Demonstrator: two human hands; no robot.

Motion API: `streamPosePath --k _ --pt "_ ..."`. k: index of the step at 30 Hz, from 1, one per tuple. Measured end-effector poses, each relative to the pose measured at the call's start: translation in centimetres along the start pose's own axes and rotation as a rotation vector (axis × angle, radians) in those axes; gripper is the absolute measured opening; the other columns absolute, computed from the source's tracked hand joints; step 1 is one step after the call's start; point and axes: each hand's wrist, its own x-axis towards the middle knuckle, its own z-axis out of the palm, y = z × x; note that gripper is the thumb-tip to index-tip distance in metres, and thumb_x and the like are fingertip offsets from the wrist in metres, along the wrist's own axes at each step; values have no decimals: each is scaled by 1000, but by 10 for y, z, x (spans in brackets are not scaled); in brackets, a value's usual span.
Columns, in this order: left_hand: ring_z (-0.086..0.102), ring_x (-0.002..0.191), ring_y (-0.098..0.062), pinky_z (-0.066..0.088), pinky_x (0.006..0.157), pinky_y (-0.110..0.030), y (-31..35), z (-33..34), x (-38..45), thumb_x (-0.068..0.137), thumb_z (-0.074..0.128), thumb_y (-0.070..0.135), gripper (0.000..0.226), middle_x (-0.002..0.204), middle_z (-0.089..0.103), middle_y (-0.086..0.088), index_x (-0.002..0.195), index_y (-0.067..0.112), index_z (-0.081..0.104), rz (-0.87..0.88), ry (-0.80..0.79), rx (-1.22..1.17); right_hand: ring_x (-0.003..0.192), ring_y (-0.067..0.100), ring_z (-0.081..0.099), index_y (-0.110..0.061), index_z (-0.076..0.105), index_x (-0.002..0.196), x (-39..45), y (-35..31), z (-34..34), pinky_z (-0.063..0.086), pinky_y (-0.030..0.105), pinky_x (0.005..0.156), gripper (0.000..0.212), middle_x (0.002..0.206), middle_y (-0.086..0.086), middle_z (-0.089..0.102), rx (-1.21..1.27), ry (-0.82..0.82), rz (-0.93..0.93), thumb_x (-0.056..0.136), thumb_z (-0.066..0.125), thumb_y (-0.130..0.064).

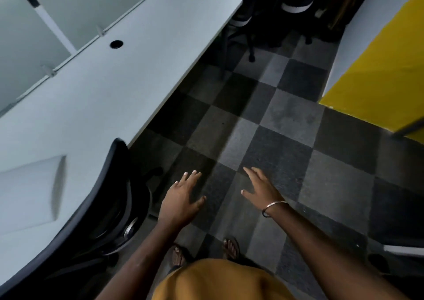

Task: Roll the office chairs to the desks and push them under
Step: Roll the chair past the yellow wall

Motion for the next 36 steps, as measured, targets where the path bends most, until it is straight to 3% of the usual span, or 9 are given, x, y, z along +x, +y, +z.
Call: streamPosePath --k 3,6,11,15,18,25,28,31,36 --pt "33 153 -22 33 119 -37 22 1 25 100 64 43 70 170 25 7 161 36 31 -65 2 23 151 27 31 -21 34 160 5 27 -21 35 41 119 77 163 9 29 -2 48 3 93 72 -30" --pt "57 134 -28 47 109 -41 35 2 54 97 66 47 71 169 29 4 159 39 33 -101 -32 8 149 29 35 -21 36 159 14 51 -39 38 44 118 79 160 10 33 11 59 40 91 73 -33" --pt "64 123 -31 50 101 -39 43 2 111 95 67 49 71 168 31 0 158 41 35 -106 -79 66 145 29 38 -19 37 159 55 62 -70 38 43 117 79 155 10 38 22 102 45 90 73 -33" --pt "64 123 -27 54 96 -39 43 -5 171 92 68 53 69 162 44 -1 154 43 40 -99 -114 61 143 27 39 -19 36 159 103 61 -97 38 43 117 80 152 7 40 46 127 43 91 75 -36" --pt "66 116 -20 56 91 -38 42 -18 224 93 68 52 63 139 65 2 150 39 46 -81 -110 37 142 24 38 -22 33 160 148 58 -121 40 43 115 81 151 4 40 62 136 49 93 73 -40" --pt "65 120 -20 52 96 -37 44 -72 360 95 68 45 57 137 66 -1 148 30 51 -81 -180 40 146 27 36 -27 29 161 269 50 -188 41 47 116 80 156 8 37 69 107 148 95 70 -43" --pt "66 115 -19 55 93 -40 48 -95 418 87 58 61 69 131 68 0 148 30 51 -56 -201 60 147 28 36 -29 29 161 316 46 -218 41 51 115 78 159 7 35 117 165 173 95 69 -44" --pt "67 106 -12 57 88 -40 60 -109 481 82 51 70 73 127 69 4 146 35 51 -33 -194 43 144 24 38 -25 32 160 361 45 -251 41 44 115 75 154 4 39 134 212 159 96 70 -35" --pt "67 104 -10 55 86 -35 104 -121 578 94 65 51 56 128 69 3 146 36 52 22 -209 59 142 21 38 -24 32 160 435 65 -299 40 41 115 74 153 2 40 133 245 167 97 69 -33"
